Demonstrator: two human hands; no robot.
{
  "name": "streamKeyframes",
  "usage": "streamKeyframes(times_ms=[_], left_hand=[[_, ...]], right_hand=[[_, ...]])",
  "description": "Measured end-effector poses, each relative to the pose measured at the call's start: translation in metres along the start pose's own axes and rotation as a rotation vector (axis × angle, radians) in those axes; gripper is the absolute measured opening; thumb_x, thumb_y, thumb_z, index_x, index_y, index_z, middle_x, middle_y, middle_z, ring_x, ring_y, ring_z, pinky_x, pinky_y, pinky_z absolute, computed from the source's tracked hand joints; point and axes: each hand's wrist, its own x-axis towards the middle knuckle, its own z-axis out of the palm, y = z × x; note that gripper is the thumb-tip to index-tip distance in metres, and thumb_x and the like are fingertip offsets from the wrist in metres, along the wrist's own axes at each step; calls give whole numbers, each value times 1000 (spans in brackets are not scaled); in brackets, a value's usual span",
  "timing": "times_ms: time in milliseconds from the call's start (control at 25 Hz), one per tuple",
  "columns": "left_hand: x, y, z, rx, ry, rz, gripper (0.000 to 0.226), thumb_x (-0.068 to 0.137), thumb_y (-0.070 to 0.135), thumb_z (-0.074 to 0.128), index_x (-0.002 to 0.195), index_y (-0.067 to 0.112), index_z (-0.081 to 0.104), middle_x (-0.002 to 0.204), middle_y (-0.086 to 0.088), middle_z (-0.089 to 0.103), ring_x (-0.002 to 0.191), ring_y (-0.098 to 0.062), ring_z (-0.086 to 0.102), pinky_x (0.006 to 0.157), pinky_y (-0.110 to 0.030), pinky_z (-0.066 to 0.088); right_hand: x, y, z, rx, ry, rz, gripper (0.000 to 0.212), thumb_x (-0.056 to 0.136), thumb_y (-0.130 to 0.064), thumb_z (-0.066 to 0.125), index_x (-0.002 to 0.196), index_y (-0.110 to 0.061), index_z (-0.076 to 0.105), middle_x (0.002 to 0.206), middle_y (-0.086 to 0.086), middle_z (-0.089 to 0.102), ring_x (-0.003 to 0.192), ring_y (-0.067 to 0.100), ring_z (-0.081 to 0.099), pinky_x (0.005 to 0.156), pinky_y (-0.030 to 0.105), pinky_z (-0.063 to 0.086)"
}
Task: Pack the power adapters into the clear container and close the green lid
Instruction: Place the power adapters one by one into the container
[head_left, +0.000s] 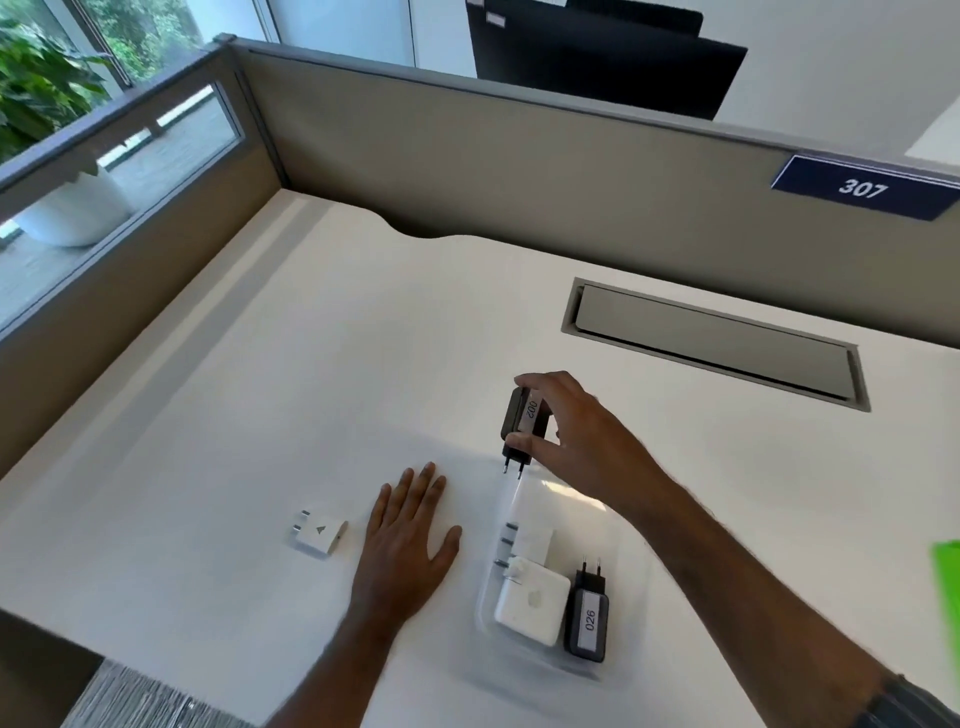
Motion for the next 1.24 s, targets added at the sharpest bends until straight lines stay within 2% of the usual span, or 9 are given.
streamKeyframes(times_ms=[200, 320, 480, 640, 840, 1240], left_hand=[[-2, -1, 2, 13, -4, -4, 70, 101, 56, 40, 163, 30, 21, 173, 11, 13, 161, -11, 6, 130, -38, 6], [-1, -2, 3, 23, -10, -2, 70, 101, 57, 38, 163, 30, 21, 173, 12, 13, 161, -10, 5, 131, -35, 3], [-1, -3, 5, 28, -12, 6, 70, 100, 57, 38, 163, 30, 22, 173, 12, 13, 161, -11, 7, 131, -34, 1], [-1, -5, 6, 19, -3, 13, 70, 100, 58, 37, 163, 30, 22, 173, 11, 14, 161, -10, 6, 131, -33, -1], [-1, -4, 7, 17, 8, 19, 70, 99, 57, 38, 162, 29, 24, 173, 11, 16, 161, -11, 8, 131, -38, 6], [-1, -3, 6, 10, 10, 22, 70, 100, 56, 38, 163, 29, 24, 173, 10, 15, 161, -11, 7, 131, -40, 8]], right_hand=[[-54, 25, -20, -55, 18, 42, 60, 87, -58, 67, 138, -45, 40, 134, -28, 43, 107, 5, 54, 83, 25, 48], [-75, 37, -22, -171, -16, 57, 62, 86, -54, 70, 139, -38, 42, 134, -21, 46, 106, 11, 58, 80, 27, 48], [-83, 46, -13, -510, -107, 6, 63, 86, -50, 70, 140, -25, 47, 132, -4, 54, 102, 22, 65, 85, 37, 47], [-78, 48, 9, -806, -174, -12, 51, 89, -46, 67, 126, -17, 50, 116, 2, 58, 84, 24, 68, 83, 40, 39], [-75, 52, 27, -928, -207, -2, 42, 84, -29, 74, 115, -10, 53, 97, 6, 59, 71, 27, 67, 84, 42, 38], [-66, 67, 29, -921, -278, 69, 34, 80, -26, 76, 105, -12, 56, 95, 4, 67, 86, 25, 65, 91, 39, 34]])
